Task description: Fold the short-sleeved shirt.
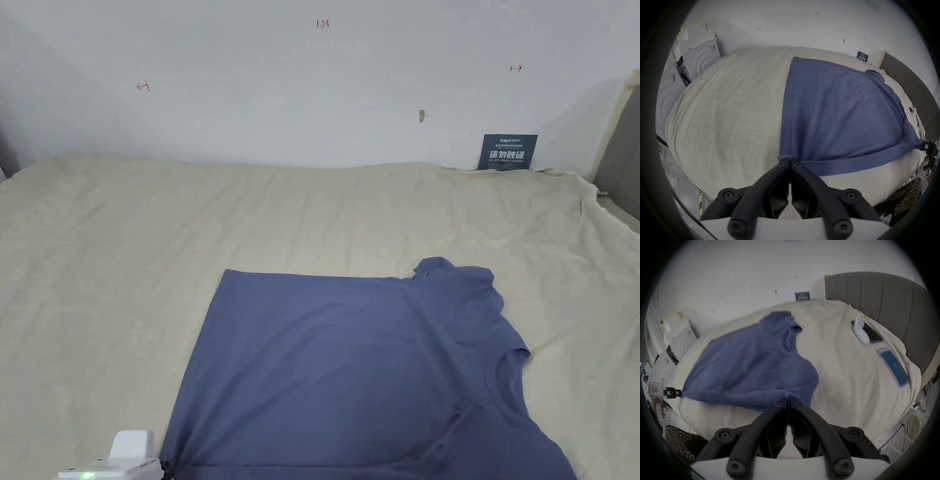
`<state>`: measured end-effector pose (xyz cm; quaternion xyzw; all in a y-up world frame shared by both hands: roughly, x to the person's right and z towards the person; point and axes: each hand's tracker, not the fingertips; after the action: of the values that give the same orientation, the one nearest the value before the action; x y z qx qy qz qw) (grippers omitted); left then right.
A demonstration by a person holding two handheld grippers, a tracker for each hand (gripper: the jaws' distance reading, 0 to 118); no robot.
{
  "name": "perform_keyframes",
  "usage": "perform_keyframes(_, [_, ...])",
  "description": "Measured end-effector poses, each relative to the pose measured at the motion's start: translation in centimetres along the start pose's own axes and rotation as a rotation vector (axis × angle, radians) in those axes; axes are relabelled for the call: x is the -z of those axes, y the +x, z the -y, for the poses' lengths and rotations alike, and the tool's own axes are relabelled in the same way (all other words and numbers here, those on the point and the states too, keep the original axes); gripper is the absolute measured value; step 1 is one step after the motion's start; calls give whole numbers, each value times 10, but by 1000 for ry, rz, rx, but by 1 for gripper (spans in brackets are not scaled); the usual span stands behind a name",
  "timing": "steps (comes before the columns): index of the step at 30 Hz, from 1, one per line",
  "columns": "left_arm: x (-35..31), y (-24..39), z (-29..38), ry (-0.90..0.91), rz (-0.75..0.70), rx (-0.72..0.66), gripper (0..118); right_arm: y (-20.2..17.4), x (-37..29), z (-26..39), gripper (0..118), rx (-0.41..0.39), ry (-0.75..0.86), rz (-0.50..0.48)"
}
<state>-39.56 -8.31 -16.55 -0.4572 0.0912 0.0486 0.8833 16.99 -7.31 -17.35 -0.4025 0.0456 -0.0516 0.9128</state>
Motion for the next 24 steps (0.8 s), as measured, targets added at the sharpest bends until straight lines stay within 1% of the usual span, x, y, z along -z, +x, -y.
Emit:
perform_keyframes(3, [1, 0, 1, 2, -5, -22, 0, 8, 20, 13, 3, 42, -66, 32])
perform_keyframes(5, [-2, 1, 1, 3, -8, -21, 0, 6, 24, 17, 2, 48, -76, 40])
perform_keyframes(6, [-3, 2, 1, 3, -10, -20, 0, -3, 18, 18, 3, 48, -72, 43])
perform_keyframes(7, [-3, 2, 1, 3, -11, -24, 5, -6, 16, 17, 3, 42, -65, 49])
perform_keyframes(8, [-6, 3, 2, -4, -15, -41, 12, -7, 14, 15, 3, 32, -65, 57])
perform_keyframes(9, [-8, 4, 1, -10, -10, -65, 23, -8, 14, 12, 4, 29, -70, 59])
perform_keyframes(10, [-10, 3, 1, -10, -6, -88, 39, -11, 11, 10, 6, 31, -73, 58])
perform_keyframes(11, [-12, 4, 1, -15, -8, -105, 61, -14, 6, 7, 13, 33, -78, 57])
perform_keyframes(12, [-11, 4, 1, -21, -12, -106, 85, -16, 2, 3, 35, 29, -77, 59])
perform_keyframes(13, [-15, 5, -1, -20, -18, -115, 100, -18, -4, -2, 58, 20, -64, 58])
perform_keyframes(14, [-22, 7, -3, 2, -26, -135, 106, -19, -10, -9, 77, 8, -42, 55])
perform_keyframes(15, [-32, 8, -6, 49, -26, -168, 107, -22, -20, -18, 89, -6, 3, 44])
perform_keyframes(17, [-56, 12, -18, 146, 22, -198, 107, -30, -44, -39, 88, -21, 102, 13])
perform_keyframes(19, [-81, 19, -31, 224, 49, -183, 107, -41, -71, -63, 88, -54, 185, -11])
perform_keyframes(21, [-112, 28, -46, 316, 40, -145, 107, -55, -98, -83, 88, -97, 291, -21])
perform_keyframes(24, [-146, 41, -62, 457, 5, -94, 106, -67, -126, -102, 88, -132, 419, -33])
